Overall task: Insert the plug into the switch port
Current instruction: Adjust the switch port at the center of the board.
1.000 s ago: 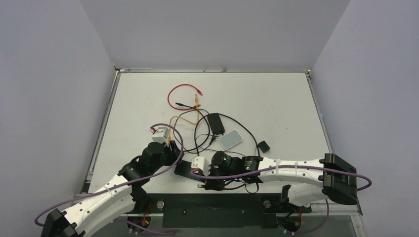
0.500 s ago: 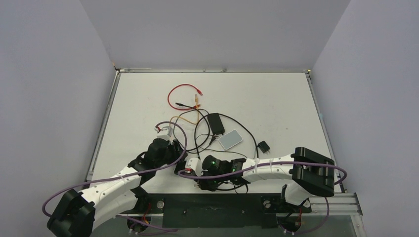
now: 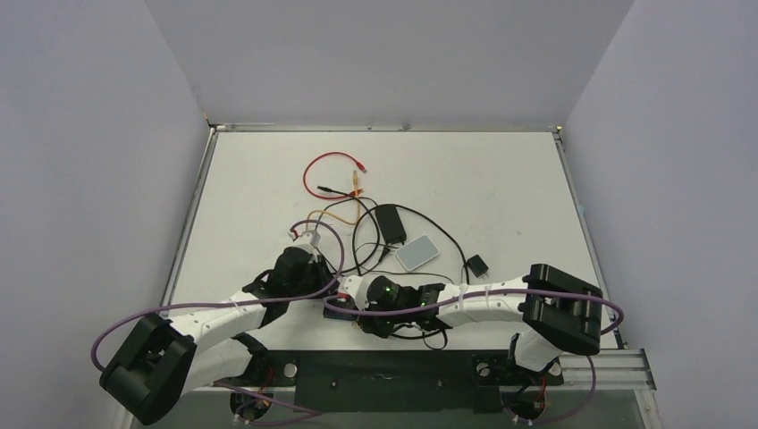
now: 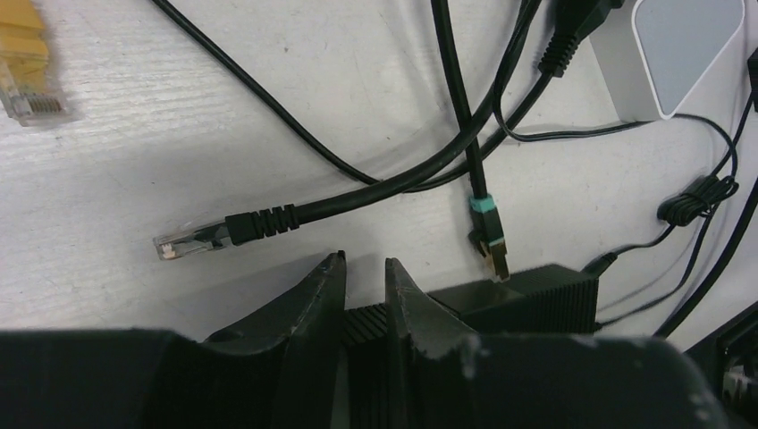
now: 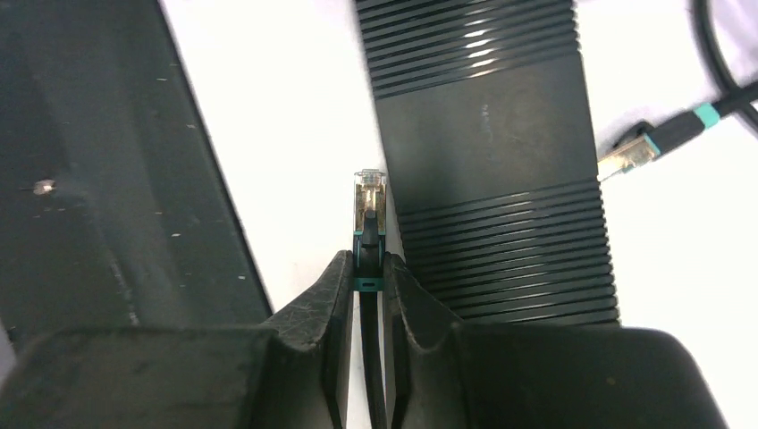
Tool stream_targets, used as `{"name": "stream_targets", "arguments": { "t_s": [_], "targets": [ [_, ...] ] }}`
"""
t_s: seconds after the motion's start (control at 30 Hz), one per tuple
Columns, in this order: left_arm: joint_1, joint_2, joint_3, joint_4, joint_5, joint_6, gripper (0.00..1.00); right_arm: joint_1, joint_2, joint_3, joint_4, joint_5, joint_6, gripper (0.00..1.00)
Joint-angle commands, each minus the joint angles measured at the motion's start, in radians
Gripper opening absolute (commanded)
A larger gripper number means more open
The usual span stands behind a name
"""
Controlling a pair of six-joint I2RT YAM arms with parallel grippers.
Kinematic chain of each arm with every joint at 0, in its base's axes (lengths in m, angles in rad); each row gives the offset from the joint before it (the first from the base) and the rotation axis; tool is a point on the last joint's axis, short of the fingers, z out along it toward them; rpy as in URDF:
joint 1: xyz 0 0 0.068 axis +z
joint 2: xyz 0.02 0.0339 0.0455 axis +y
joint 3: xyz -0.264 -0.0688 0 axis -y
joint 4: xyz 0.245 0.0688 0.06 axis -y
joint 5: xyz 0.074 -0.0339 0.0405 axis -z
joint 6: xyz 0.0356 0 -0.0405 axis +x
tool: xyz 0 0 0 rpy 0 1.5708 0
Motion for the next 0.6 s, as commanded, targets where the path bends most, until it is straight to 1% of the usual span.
{"name": "stream_targets", "arguments": {
  "t_s": [0.0, 0.07, 0.3, 0.57],
  "targets": [
    [0.004, -0.019, 0.022, 0.043, 0.064, -0.001, 0.18, -0.045, -0.042, -0.023, 0.029, 0.067, 0.007, 0.0],
    [0.004, -0.034, 0.019, 0.032, 0.078, -0.006, 0.16, -0.07, -0.053, -0.026, 0.012, 0.086, -0.002, 0.0],
    [0.002, -0.077, -0.016, 0.05, 0.146, -0.044, 0.11, -0.097, -0.059, -0.008, -0.054, 0.178, -0.038, 0.0],
    [-0.009, -0.179, -0.109, 0.058, 0.175, -0.107, 0.1, -0.107, -0.066, -0.001, -0.086, 0.281, -0.044, 0.0]
  ]
}}
